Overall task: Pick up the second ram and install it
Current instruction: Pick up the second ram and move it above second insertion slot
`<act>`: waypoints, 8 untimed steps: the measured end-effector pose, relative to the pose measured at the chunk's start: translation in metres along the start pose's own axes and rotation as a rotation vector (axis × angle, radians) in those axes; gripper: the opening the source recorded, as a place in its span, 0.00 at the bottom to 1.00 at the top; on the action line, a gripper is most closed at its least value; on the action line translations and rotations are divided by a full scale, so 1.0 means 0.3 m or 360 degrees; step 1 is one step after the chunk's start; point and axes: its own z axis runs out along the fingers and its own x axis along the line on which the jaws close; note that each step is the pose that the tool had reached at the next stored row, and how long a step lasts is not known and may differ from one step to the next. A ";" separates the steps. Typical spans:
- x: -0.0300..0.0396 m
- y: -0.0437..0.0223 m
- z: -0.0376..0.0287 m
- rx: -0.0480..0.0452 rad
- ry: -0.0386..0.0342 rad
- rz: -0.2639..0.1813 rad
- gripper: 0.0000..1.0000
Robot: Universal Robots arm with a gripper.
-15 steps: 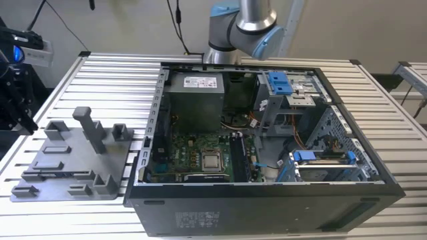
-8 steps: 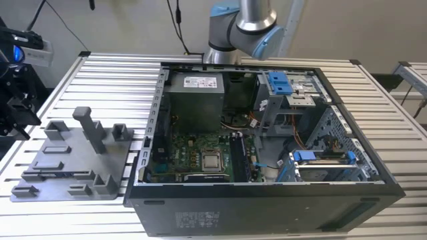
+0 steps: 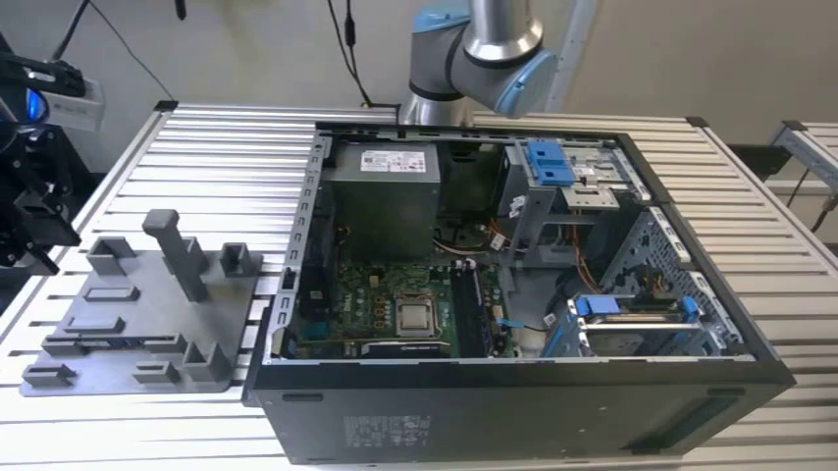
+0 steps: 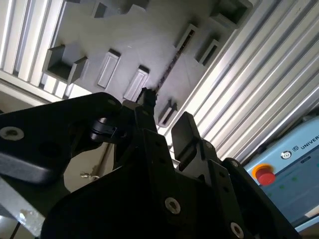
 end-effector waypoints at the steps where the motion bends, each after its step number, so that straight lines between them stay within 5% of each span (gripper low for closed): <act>1: 0.000 0.000 0.000 0.0000 0.0000 -0.0001 0.42; 8: 0.000 0.000 0.011 0.0000 0.0000 -0.0001 0.42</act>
